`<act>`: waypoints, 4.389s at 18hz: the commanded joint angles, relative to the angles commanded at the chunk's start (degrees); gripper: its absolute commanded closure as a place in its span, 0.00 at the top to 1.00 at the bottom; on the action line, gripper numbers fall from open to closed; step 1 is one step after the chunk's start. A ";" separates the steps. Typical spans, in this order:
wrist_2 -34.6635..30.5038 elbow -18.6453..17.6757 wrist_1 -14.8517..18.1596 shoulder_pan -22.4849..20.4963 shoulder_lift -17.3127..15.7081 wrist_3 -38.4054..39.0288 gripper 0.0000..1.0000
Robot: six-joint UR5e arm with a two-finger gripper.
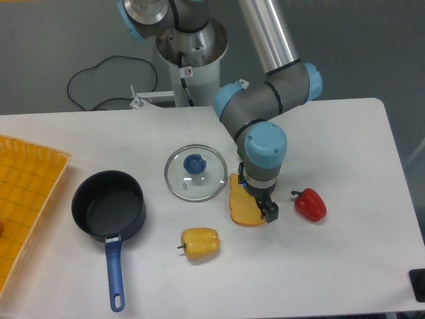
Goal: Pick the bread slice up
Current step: 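Move the gripper to the bread slice's edge nearest the red pepper, then close the gripper fingers on the bread slice edge, then lift the gripped bread slice up off the table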
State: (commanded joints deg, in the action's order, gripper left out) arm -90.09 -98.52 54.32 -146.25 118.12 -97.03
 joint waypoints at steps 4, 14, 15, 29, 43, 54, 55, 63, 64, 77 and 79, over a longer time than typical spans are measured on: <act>0.00 -0.44 -0.09 -0.35 0.00 -0.09 1.00; 0.00 -2.11 -1.49 -0.26 0.09 -0.44 1.00; 0.00 -2.37 -1.84 -0.26 0.09 -0.44 1.00; -0.09 -2.46 -2.46 -0.18 0.97 -0.35 1.00; -0.26 -2.55 -4.13 0.09 1.58 -0.44 1.00; -0.44 -2.29 -4.04 0.09 1.58 -0.44 0.71; -0.44 -2.29 -4.04 0.09 1.58 -0.35 0.65; -1.40 -1.94 -3.87 0.09 1.58 0.17 0.17; -1.49 -1.76 -3.78 0.09 1.67 0.09 0.16; -1.67 3.34 4.21 -0.26 -1.75 0.17 0.17; -1.49 3.78 6.93 -0.18 -3.15 0.44 0.17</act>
State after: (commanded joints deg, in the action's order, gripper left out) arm -91.58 -94.75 61.24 -146.43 114.97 -96.59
